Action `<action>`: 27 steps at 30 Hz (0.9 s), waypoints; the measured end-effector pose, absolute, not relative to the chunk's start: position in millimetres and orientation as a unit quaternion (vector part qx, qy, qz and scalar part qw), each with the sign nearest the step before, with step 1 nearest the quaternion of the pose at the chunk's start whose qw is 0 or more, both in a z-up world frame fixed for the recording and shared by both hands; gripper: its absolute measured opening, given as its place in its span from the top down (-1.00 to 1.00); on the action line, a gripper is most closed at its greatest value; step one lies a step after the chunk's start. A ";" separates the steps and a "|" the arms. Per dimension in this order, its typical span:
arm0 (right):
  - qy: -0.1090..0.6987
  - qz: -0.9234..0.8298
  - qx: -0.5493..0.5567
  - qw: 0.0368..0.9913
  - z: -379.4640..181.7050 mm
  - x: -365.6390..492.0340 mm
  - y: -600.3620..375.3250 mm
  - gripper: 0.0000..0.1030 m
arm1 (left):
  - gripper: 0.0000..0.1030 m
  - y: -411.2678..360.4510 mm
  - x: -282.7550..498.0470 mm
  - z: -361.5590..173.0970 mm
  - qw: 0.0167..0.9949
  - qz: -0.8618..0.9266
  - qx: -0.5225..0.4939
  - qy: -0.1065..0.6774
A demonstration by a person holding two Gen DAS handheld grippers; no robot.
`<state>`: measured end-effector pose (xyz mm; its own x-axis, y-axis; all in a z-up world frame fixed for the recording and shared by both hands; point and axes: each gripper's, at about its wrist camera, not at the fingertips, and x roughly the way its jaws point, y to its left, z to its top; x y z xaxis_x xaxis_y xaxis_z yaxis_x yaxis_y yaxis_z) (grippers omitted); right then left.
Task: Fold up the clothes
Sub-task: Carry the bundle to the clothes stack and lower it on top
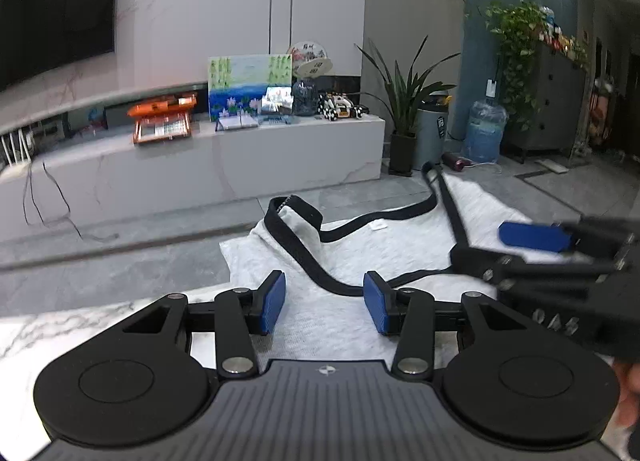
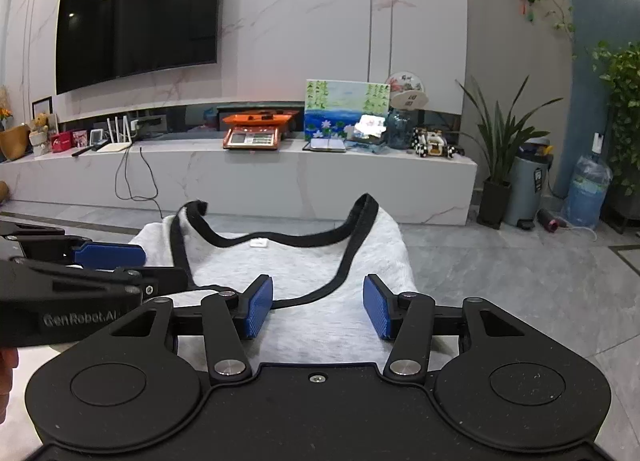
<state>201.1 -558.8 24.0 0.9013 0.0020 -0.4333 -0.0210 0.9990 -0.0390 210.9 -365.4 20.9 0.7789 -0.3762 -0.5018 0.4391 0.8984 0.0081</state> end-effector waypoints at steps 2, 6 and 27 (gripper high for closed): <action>0.226 0.008 -0.027 0.974 16.6 204.0 -561.2 0.05 | 0.17 -360.7 212.2 12.4 0.941 -0.221 0.049 0.250; 0.226 0.007 -0.043 0.973 6.9 207.4 -559.5 0.05 | 0.17 -361.7 212.6 7.3 0.943 -0.219 0.049 0.245; 0.261 -0.028 -0.076 0.962 8.3 221.5 -543.4 0.04 | 0.18 -370.5 215.0 9.7 0.936 -0.215 0.074 0.268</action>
